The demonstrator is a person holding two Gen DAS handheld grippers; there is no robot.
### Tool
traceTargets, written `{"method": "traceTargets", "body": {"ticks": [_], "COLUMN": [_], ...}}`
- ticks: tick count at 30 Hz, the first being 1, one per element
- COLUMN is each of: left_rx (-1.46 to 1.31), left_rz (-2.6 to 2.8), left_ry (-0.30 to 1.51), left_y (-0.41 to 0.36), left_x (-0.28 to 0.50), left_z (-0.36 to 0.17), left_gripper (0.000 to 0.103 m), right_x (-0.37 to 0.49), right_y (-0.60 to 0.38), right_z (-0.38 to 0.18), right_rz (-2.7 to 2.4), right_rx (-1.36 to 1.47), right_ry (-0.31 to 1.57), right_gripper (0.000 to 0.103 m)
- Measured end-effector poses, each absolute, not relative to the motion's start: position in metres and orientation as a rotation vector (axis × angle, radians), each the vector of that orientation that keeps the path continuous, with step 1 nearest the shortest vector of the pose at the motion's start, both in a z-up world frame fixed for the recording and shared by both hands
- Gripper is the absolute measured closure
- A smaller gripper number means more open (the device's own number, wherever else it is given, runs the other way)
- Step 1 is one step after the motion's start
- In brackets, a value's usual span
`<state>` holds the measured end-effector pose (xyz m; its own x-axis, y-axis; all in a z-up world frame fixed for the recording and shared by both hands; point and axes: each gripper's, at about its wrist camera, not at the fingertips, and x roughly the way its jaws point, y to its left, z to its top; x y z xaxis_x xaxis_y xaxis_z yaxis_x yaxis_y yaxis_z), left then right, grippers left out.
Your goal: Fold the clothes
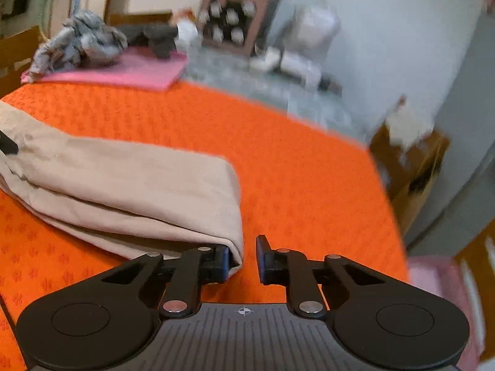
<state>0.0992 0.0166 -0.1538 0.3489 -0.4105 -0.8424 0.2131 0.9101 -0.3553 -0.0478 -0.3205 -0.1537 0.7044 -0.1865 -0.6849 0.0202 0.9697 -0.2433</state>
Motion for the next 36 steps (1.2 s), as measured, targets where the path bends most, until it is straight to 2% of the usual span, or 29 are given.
{"method": "traceTargets", "body": {"ticks": [4, 9, 15, 18, 21, 31, 36], "left_rx": [-0.184, -0.21, -0.217, -0.193, -0.177, -0.183, -0.205], "left_rz": [-0.401, -0.393, -0.383, -0.384, -0.381, -0.331, -0.316], "left_ry": [1.144, 1.142, 1.159, 1.16, 1.159, 1.177, 1.195], "left_y": [0.015, 0.016, 0.016, 0.012, 0.01, 0.006, 0.008], "left_x": [0.1, 0.099, 0.101, 0.101, 0.101, 0.103, 0.106], "left_z": [-0.152, -0.153, -0.151, -0.15, -0.15, -0.149, -0.149], "left_gripper": [0.1, 0.1, 0.1, 0.1, 0.1, 0.1, 0.1], "right_x": [-0.052, -0.058, -0.042, -0.012, 0.02, 0.123, 0.17], "right_y": [-0.334, -0.367, -0.401, -0.417, -0.426, -0.42, -0.407], "right_z": [-0.158, -0.132, -0.093, -0.085, -0.083, -0.101, -0.12], "right_rz": [-0.038, 0.113, 0.308, 0.44, 0.554, 0.96, 1.13], "right_rx": [-0.146, -0.027, 0.064, 0.075, 0.039, -0.077, -0.049], "right_ry": [0.834, 0.898, 0.898, 0.929, 0.957, 1.06, 1.17], "right_gripper": [0.082, 0.075, 0.074, 0.066, 0.047, 0.047, 0.047]}}
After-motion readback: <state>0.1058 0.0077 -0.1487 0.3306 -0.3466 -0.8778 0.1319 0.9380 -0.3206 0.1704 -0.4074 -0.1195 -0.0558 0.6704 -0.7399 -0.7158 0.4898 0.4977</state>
